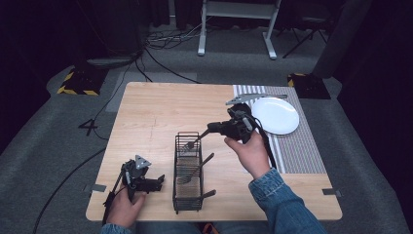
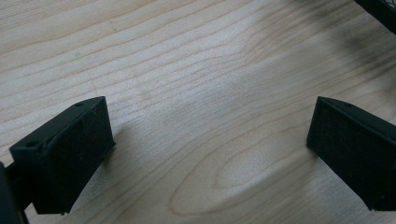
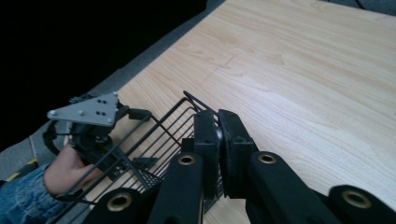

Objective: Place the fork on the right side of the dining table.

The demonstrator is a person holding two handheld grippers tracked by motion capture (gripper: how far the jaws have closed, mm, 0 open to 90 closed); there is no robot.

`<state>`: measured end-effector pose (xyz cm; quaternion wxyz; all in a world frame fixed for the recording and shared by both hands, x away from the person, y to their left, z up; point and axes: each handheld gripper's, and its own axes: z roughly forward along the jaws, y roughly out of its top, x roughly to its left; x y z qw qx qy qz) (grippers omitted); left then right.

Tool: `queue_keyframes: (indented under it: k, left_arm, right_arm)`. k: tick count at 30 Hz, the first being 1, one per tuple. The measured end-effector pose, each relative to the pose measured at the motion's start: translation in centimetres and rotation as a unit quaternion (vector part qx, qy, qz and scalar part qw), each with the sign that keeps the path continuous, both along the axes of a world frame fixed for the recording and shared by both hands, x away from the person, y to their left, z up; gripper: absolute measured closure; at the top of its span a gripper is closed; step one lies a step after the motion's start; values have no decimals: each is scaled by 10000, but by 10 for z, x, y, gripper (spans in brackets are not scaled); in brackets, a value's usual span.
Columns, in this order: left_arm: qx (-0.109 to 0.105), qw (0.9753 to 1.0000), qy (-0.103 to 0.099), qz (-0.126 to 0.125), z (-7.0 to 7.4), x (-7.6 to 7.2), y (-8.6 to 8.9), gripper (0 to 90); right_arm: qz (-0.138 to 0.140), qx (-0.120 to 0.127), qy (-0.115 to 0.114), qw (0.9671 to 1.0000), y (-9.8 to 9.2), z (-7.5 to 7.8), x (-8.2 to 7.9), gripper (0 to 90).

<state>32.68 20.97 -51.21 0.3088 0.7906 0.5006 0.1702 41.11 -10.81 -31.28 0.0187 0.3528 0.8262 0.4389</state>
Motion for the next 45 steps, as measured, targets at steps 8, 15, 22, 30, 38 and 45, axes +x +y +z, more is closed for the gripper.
queue_keyframes:
  k: [8, 15, 22, 30, 38, 45]
  left_arm:
    - [1, 10000, 0, 1, 0, 0, 0, 4]
    - [10, 10000, 0, -6, 0, 0, 0, 4]
    - [10, 10000, 2, -6, 0, 0, 0, 4]
    - [0, 10000, -1, 2, 0, 0, 0, 4]
    - [8, 10000, 0, -2, 0, 0, 0, 4]
    - [10, 10000, 1, -2, 0, 0, 0, 4]
  right_arm:
    - [-55, 258, -115, 9996, -23, 27, -8, 863]
    - [-237, 305, -241, 9990, -50, 49, -16, 863]
    - [-528, 396, -332, 9973, -86, 61, -24, 863]
    - [-1153, 295, -322, 9924, -136, 53, -25, 863]
    - [-1826, -131, -212, 9829, -174, 31, -7, 863]
    - [-2189, -167, -104, 9756, -197, 20, 7, 863]
